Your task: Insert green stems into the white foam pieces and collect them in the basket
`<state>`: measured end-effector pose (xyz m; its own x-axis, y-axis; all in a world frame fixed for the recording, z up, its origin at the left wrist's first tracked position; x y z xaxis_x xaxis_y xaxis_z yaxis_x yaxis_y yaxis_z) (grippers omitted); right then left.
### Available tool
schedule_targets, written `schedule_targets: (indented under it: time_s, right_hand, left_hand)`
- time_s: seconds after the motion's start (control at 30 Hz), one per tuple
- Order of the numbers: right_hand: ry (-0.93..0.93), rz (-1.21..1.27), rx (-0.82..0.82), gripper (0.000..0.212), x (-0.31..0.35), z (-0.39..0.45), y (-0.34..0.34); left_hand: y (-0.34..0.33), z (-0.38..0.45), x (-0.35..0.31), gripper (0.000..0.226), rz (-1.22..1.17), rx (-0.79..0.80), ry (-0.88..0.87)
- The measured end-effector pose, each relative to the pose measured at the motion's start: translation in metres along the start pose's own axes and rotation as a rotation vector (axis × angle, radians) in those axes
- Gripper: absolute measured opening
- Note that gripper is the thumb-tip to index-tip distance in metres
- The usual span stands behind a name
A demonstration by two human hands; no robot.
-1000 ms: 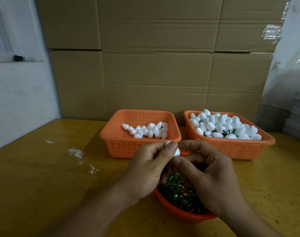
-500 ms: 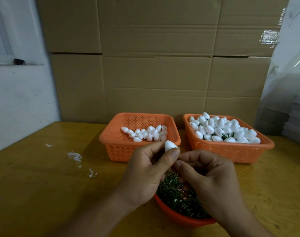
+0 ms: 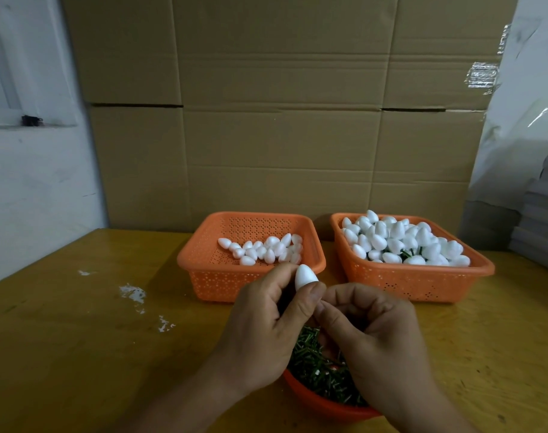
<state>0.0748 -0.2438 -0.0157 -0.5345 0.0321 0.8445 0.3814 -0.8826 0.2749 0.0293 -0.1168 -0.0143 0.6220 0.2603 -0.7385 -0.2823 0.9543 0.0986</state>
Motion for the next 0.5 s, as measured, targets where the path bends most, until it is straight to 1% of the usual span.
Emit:
schedule_targets:
  time_s: [0.17,0.27,0.43,0.5]
  right_hand:
    - [0.007,0.009,0.011,0.014,-0.001,0.000,-0.002]
    - [0.002,0.016,0.017,0.018,-0.004,0.001,-0.002]
    - [-0.012,0.033,0.005,0.017,-0.010,0.004,0.000]
    - [-0.005,0.015,0.003,0.017,-0.010,0.005,0.002]
  left_hand:
    - [-0.003,-0.001,0.001,0.032,-0.057,0.008,0.016]
    - [-0.004,-0.002,0.002,0.029,-0.096,0.023,0.035]
    - [-0.003,-0.001,0.004,0.035,-0.168,0.046,0.083]
    - [-0.005,-0.001,0.003,0.032,-0.186,0.080,0.094]
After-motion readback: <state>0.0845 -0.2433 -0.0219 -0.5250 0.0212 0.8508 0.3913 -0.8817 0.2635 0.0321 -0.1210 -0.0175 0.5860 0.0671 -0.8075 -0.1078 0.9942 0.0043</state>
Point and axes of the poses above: each hand's wrist, its own z-axis towards the middle knuckle, its own y-axis out of the back of the hand, x = y × z, the point moved 6 cm from there along z, towards the middle knuckle, and after that the axes turned 14 degrees about -z, right-handed, at the moved point
